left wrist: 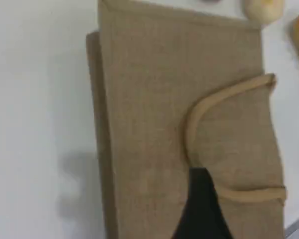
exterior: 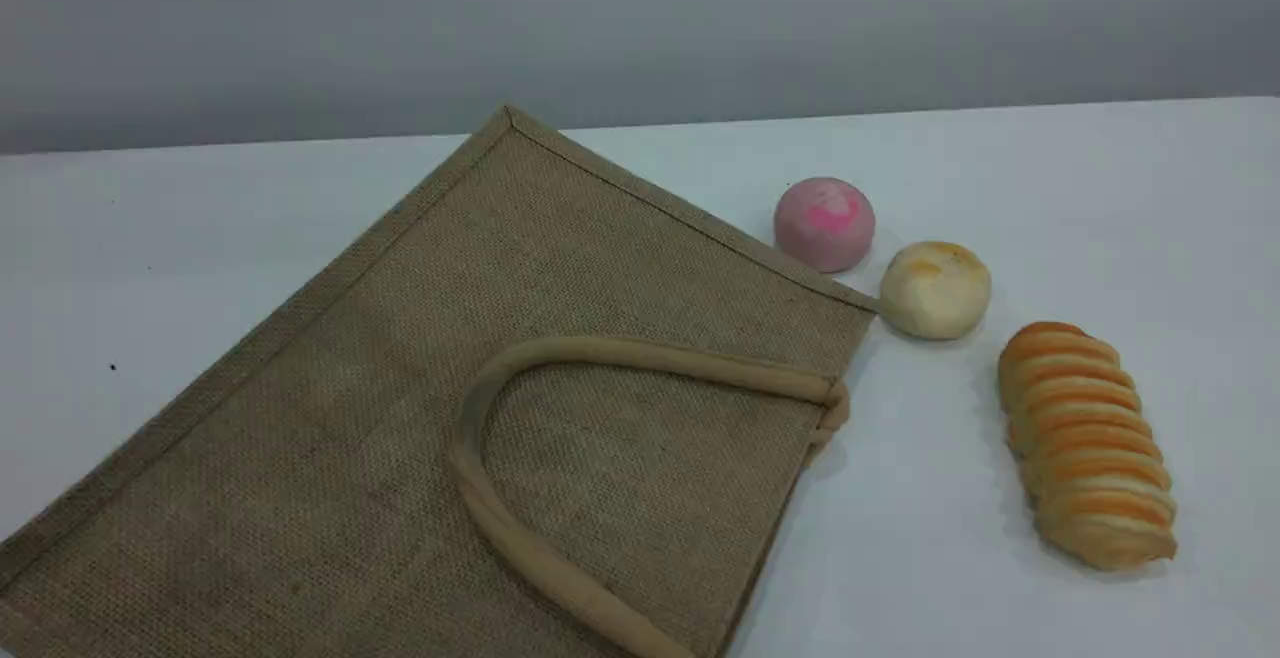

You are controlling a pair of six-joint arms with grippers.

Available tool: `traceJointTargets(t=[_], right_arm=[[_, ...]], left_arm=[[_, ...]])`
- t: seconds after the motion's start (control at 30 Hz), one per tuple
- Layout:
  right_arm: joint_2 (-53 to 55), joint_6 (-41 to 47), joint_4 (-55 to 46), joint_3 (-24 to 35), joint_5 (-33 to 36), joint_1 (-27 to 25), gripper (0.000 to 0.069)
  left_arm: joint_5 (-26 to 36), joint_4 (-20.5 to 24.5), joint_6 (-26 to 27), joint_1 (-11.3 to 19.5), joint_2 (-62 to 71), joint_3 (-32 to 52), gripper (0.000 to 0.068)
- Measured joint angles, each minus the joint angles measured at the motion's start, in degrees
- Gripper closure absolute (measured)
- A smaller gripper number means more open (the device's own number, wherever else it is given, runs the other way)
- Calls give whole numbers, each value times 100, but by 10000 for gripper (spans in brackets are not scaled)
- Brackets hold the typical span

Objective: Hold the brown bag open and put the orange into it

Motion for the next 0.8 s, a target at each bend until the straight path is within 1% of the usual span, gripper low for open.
traceJointTargets(t=[0.13,0.27,0.4,0.5,0.6,0.73,0.8], right_arm=[[-694,88,469,0,6,0,202],[-1281,157,665,0,8,0,202],[-1734,157,930,120,2,0,202],[-2015,151,1215,499,-4,0,202],[-2280,131,1426,1093,-32,0,202],[-2614,131,1485,1967,-589,0,202],[-2782,131,1595,2374,-735,0,202]], left_arm=[[177,5,-101,0,-451,0,231],[303,5,-220,0,-975,0,231],[657,-1,-424,0,-1527,19,231],[840,-22,-661,0,-1969,141,231],[797,-51,-840,0,-2513,458,231],[785,-19,-1104,0,-3263,999,231],[778,19,-1226,0,-3698,1250,231]])
